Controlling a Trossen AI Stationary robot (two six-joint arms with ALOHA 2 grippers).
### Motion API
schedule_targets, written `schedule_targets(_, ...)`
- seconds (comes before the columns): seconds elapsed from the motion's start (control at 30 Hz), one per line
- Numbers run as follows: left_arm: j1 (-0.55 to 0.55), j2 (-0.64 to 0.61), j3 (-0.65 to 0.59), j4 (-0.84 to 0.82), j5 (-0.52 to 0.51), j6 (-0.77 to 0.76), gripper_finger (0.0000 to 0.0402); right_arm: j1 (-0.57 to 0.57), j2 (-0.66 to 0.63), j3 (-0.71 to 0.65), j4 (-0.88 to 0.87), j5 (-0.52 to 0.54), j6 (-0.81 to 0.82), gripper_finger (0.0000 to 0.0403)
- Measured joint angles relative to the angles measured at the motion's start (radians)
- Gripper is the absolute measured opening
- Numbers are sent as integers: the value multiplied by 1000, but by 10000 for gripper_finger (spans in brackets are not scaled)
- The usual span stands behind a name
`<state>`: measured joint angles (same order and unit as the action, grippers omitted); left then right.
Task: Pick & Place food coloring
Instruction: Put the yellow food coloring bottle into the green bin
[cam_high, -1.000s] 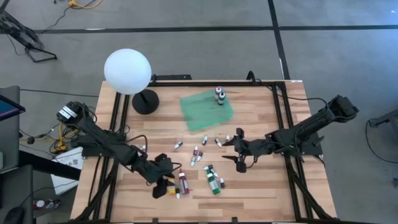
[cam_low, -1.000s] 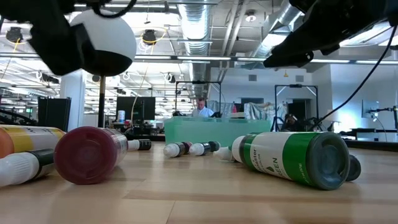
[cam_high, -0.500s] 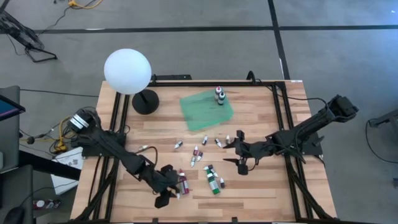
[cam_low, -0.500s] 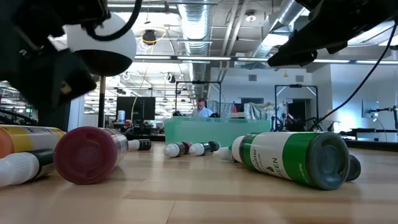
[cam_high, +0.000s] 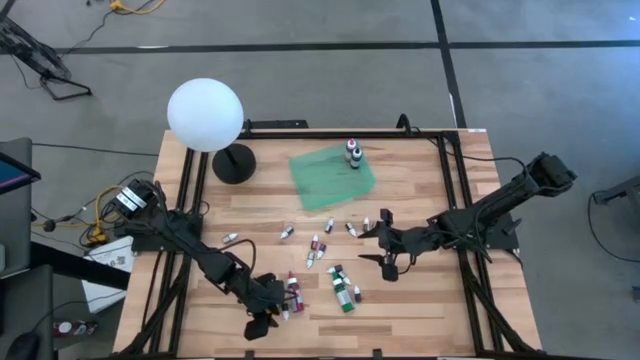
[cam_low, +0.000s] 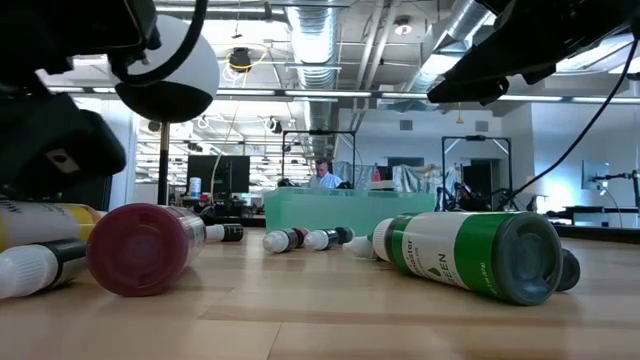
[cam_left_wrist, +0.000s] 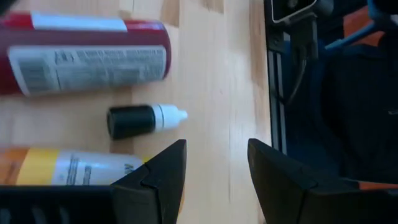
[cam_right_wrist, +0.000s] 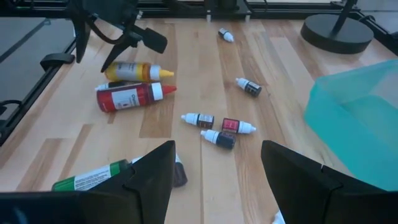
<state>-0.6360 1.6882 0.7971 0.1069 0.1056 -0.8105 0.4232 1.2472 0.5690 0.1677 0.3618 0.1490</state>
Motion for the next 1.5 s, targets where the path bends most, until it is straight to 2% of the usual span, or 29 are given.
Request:
schedule_targets(0.3,-5,-1,0,-15,22,-36,165,0,0,0,0,2,0,230)
schedule_targets(0.5,-13,-2,2,-124,65,-117,165,0,0,0,-1,2,0,230)
schedule_targets(0.67,-16,-2,65,-207,61,-78,165,0,0,0,-1,2,0,230)
schedule_targets(0.8,-16,-2,187,-416,-25,25,164,0,0,0,-1,2,0,230)
schedule_targets(0.97,-26,-2,369,-882,-276,76,153,0,0,0,-1,2,0,230)
schedule_targets(1.07,-26,-2,430,-1002,-355,111,147,0,0,0,-1,2,1,230)
schedule_targets(1.37,108,-2,441,-1001,-241,203,144,0,0,0,0,2,1,230)
schedule_targets(1.5,173,-2,440,-964,-142,242,144,0,0,0,0,2,1,230)
